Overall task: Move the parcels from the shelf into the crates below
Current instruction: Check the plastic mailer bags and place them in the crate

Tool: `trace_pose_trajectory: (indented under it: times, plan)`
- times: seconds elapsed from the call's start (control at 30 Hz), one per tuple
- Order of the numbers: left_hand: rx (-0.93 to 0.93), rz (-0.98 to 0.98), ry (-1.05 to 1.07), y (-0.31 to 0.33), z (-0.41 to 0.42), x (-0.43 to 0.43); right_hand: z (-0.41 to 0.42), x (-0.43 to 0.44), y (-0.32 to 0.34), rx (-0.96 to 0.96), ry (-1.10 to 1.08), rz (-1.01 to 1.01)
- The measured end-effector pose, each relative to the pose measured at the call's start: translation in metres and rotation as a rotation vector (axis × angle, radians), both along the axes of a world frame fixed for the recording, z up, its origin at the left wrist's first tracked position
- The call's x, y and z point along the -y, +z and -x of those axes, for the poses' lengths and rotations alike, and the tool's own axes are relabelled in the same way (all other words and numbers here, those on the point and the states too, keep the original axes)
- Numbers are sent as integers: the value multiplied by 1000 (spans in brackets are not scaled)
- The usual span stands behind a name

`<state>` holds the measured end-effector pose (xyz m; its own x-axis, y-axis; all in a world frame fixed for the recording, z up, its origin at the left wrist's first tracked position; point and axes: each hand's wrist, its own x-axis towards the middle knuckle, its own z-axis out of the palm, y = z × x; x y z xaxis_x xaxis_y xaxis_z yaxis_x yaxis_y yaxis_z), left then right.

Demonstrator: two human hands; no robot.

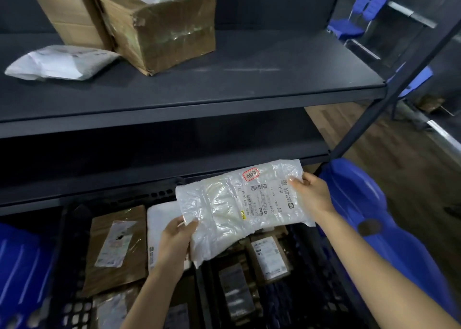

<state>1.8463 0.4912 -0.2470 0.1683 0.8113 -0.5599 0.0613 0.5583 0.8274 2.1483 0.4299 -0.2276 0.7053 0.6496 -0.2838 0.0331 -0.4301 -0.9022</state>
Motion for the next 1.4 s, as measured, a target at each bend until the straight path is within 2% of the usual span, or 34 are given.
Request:
trace_pose_trajectory:
  times: [0.13,0.2,0.3,0.4,0.47,0.53,0.63,0.77,0.9,0.93,1.0,1.07,1.13,1.2,1.4]
  plan:
    - [-125,-24,64,-27,-33,3,-22,-4,-24,180,-28,51]
    - [-164,12,87,-39,-47,-3,-26,-1,-35,355,48,55]
    - [-271,30,63,-57,-62,-16,-27,14,-54,701,381,80]
    - [-326,32,57,-74,-72,-25,-23,26,-81,1020,831,192]
    - [-345,47,72,-85,-76,-29,-20,27,-103,1156,1041,305]
    - [-382,39,81,-96,-78,-29,-17,23,-121,1217,1083,398]
    - [-420,23,71,-103,-79,-30,-16,17,-135,1324,973,313]
    - [-662,-323,-101,-83,-82,-17,-18,15,-147,1381,908,86]
    - [-1026,-808,-450,-69,-81,11,-14,18,-149,1324,868,78]
    - [-1094,-861,-515,-65,-79,16,-14,18,-150,1320,857,92]
    - [-1147,-883,-573,-66,-78,19,-14,20,-151,1318,837,113]
    - [-1185,-797,-754,-65,-83,17,-16,20,-152,1298,832,125]
    - [-1273,-839,-942,-79,-96,16,-17,19,-154,1272,842,147]
    - [-1277,-802,-1064,-104,-104,18,-18,17,-158,1264,847,144]
    - [-1275,-793,-1103,-152,-111,5,-18,6,-182,1343,921,103]
